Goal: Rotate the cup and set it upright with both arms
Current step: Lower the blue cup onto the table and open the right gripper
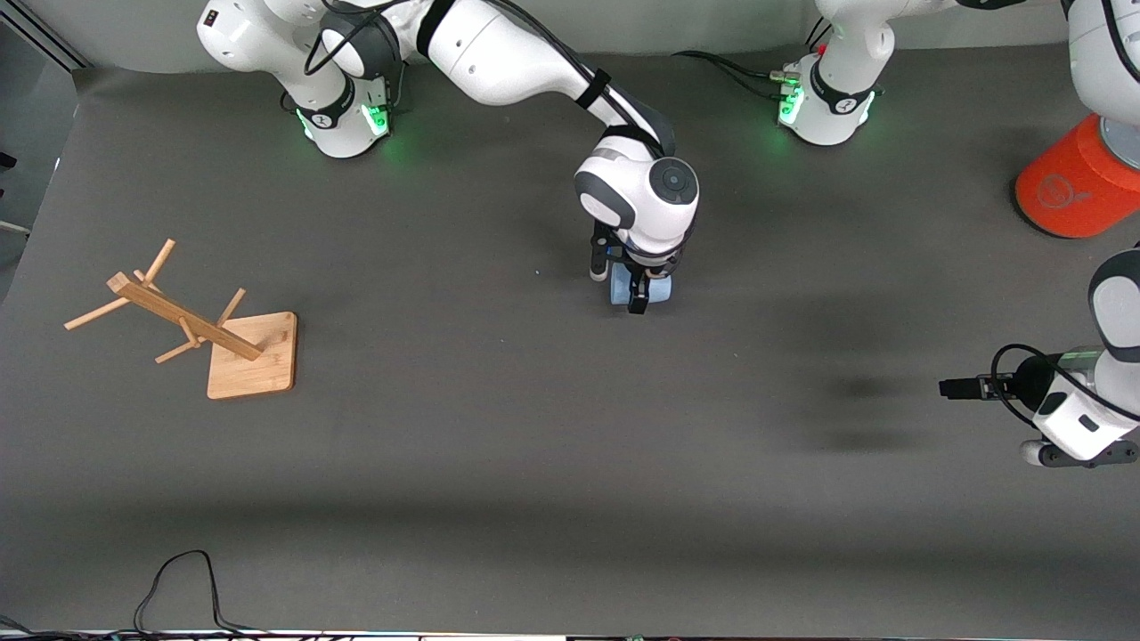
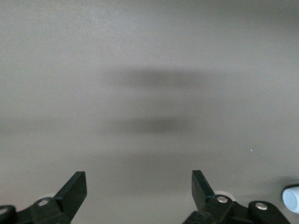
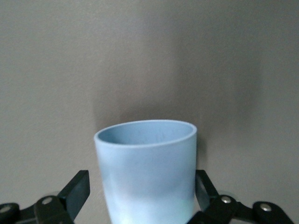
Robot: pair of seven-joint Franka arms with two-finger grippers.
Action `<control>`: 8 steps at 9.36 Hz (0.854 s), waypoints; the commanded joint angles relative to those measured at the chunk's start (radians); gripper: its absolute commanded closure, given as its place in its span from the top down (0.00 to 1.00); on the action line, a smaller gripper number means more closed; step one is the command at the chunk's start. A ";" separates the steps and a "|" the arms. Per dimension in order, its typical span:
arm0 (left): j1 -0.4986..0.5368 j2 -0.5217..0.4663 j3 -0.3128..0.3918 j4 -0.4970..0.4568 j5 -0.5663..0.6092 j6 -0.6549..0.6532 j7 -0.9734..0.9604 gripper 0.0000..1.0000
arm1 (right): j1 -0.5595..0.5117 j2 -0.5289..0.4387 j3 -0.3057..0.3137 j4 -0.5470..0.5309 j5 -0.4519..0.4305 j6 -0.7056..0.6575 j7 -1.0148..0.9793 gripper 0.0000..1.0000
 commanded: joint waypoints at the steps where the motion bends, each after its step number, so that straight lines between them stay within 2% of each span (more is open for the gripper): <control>1: -0.034 -0.039 0.010 -0.008 -0.013 -0.045 -0.054 1.00 | -0.002 -0.076 -0.003 -0.001 -0.007 -0.086 0.011 1.00; 3: -0.046 -0.053 0.010 -0.011 -0.011 -0.073 -0.085 1.00 | -0.012 -0.177 -0.001 0.000 0.007 -0.225 -0.044 1.00; 5: -0.057 -0.071 0.010 -0.017 -0.013 -0.083 -0.088 1.00 | -0.075 -0.277 0.000 -0.002 0.011 -0.395 -0.211 1.00; 6: -0.095 -0.078 0.012 -0.025 -0.007 -0.080 -0.122 1.00 | -0.113 -0.329 0.000 -0.005 0.010 -0.486 -0.338 1.00; 8: -0.210 -0.075 0.014 -0.018 0.015 -0.070 -0.318 1.00 | -0.211 -0.435 -0.009 -0.014 0.008 -0.642 -0.595 1.00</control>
